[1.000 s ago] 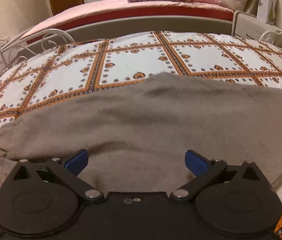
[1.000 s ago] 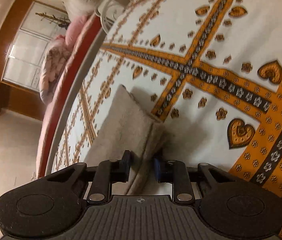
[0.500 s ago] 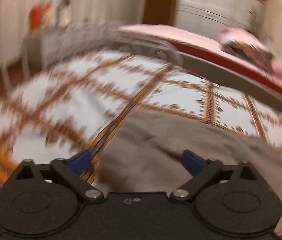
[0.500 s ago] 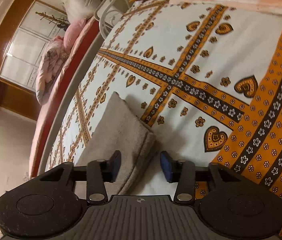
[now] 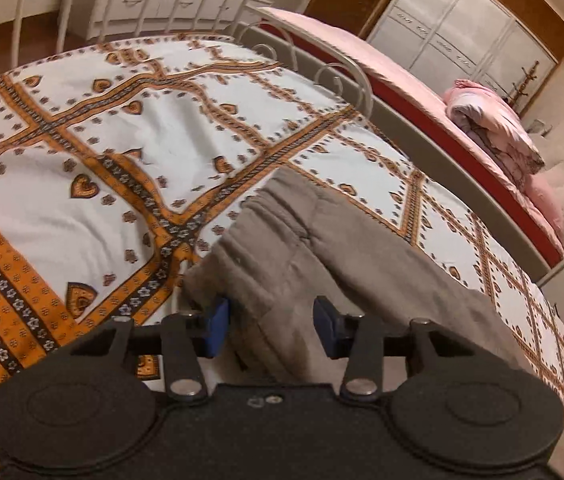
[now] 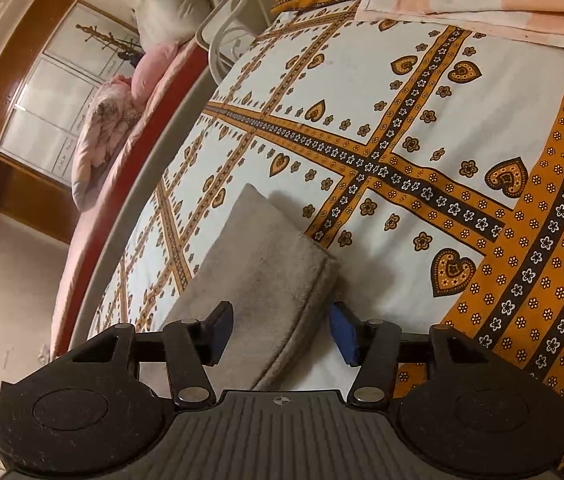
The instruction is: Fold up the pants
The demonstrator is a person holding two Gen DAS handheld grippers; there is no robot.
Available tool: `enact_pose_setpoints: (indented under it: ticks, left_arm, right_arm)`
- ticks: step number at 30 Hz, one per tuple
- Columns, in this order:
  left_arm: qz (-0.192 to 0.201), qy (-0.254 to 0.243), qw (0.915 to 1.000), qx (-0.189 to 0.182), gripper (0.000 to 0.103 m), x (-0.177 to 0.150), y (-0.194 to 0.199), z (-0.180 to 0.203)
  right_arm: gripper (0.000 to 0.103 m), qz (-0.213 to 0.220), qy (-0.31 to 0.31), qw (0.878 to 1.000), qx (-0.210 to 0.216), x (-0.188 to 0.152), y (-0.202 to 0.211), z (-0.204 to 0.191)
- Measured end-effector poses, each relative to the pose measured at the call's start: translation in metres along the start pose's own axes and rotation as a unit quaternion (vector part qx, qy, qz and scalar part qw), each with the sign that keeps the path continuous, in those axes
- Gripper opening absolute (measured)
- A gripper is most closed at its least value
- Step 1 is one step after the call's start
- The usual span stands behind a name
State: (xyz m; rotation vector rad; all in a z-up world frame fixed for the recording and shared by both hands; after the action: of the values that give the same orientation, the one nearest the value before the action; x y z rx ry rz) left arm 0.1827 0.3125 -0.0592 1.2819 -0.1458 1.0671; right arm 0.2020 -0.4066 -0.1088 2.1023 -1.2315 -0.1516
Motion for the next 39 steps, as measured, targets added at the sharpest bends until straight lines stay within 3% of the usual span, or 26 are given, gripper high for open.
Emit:
enact_pose_setpoints:
  ticks: [3,5,7,10,12,13,15,17,18,19,20,21,22,25,27,34,39]
  left_arm:
    - [-0.009,0.006,0.9999,0.013,0.035,0.001,-0.012,-0.006]
    - [0.01,-0.001,0.9999,0.014,0.021,0.005,-0.008,-0.003]
    - [0.018,-0.013,0.9997,0.011,0.021,0.006,-0.006,0.001]
    - [-0.013,-0.042,0.9986,0.028,0.021,0.004,-0.025,0.004]
    - [0.0,-0.048,0.9986,0.02,0.02,0.011,-0.026,0.005]
    - [0.016,-0.056,0.9982,0.016,0.017,0.015,-0.021,0.007]
    - [0.084,-0.072,0.9937,-0.011,0.012,0.028,-0.003,0.015]
    - [0.136,-0.098,0.9857,-0.017,0.013,0.037,0.012,0.026]
    - [0.136,-0.106,0.9851,-0.003,0.013,0.036,0.009,0.027]
    - [0.096,-0.109,0.9892,0.02,0.013,0.031,-0.006,0.023]
    - [0.03,-0.113,0.9916,0.056,0.013,0.019,-0.029,0.014]
    - [-0.001,-0.105,0.992,0.071,0.013,0.008,-0.042,0.006]
    - [0.01,-0.087,0.9941,0.063,0.014,0.007,-0.04,0.003]
    - [0.016,-0.118,0.9898,0.077,0.014,0.006,-0.036,0.013]
    - [0.018,-0.106,0.9914,0.075,0.015,0.006,-0.033,0.01]
    - [0.022,-0.101,0.9912,0.083,0.028,0.01,-0.027,0.009]
    - [0.015,-0.117,0.99,0.077,0.026,0.01,-0.025,0.009]
  right_arm:
    - [0.056,-0.003,0.002,1.0,-0.001,-0.001,-0.003,0.0]
    - [0.056,-0.004,0.003,1.0,-0.004,-0.001,-0.004,-0.001]
    - [0.057,-0.002,0.003,1.0,-0.003,-0.001,-0.003,0.0]
    - [0.059,-0.004,0.003,1.0,-0.004,-0.001,-0.004,0.001]
    - [0.06,-0.006,0.002,1.0,-0.005,-0.001,-0.006,0.002]
    - [0.06,-0.007,0.002,1.0,-0.005,-0.001,-0.006,0.001]
    - [0.061,-0.009,0.006,1.0,-0.004,-0.002,-0.006,0.001]
    - [0.061,-0.01,0.006,1.0,-0.004,-0.003,-0.007,0.001]
    - [0.061,-0.01,0.006,1.0,-0.005,-0.003,-0.007,0.002]
    - [0.061,-0.011,0.005,1.0,-0.005,-0.003,-0.007,0.002]
    - [0.061,-0.01,0.004,1.0,-0.004,-0.002,-0.007,0.003]
    - [0.061,-0.009,0.002,1.0,-0.003,-0.001,-0.007,0.003]
    - [0.061,-0.009,0.001,1.0,-0.002,-0.001,-0.006,0.003]
    - [0.062,-0.006,-0.005,1.0,0.007,0.0,-0.004,0.003]
    - [0.062,-0.01,-0.001,1.0,0.011,0.0,-0.005,0.001]
    - [0.062,0.001,-0.029,0.999,0.033,0.005,0.002,0.008]
    - [0.062,0.0,-0.044,0.998,0.038,0.009,0.005,0.014]
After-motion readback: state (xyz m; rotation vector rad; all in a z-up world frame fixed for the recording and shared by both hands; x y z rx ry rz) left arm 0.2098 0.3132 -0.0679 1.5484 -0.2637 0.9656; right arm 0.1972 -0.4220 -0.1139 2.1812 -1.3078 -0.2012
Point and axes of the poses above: each gripper's, at about its wrist camera, not at the fingertips, and y roughly against the way its jaws point, z to its right, x to its top, the point moved 4 cm from there along -y, roughly the way its jaws point, and after that the axes turned 4 degrees about -y, right-handed, at the moved point
